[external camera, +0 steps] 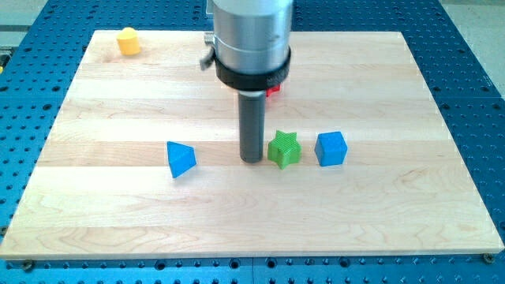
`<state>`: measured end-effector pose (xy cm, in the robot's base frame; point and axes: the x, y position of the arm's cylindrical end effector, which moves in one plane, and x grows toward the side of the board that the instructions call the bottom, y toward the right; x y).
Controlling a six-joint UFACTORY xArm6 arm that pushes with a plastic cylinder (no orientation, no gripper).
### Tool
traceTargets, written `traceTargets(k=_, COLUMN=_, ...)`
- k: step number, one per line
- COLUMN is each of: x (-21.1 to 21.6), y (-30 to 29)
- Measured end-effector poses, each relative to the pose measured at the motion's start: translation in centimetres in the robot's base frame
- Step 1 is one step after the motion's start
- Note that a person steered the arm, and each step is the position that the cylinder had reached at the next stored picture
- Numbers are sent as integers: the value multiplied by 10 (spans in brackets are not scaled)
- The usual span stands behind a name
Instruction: Slide the blue cube towards the center right side of the board
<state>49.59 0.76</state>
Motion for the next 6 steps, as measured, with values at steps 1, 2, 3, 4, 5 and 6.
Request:
traceTargets(k=1, x=26, y=40)
traceTargets(k=2, x=28, y=76)
traceTargets(k=3, x=28, y=80)
traceTargets(k=4, x=28, y=80)
traceTargets(k=5, x=8, y=87)
traceTargets(k=6, x=-28, y=121)
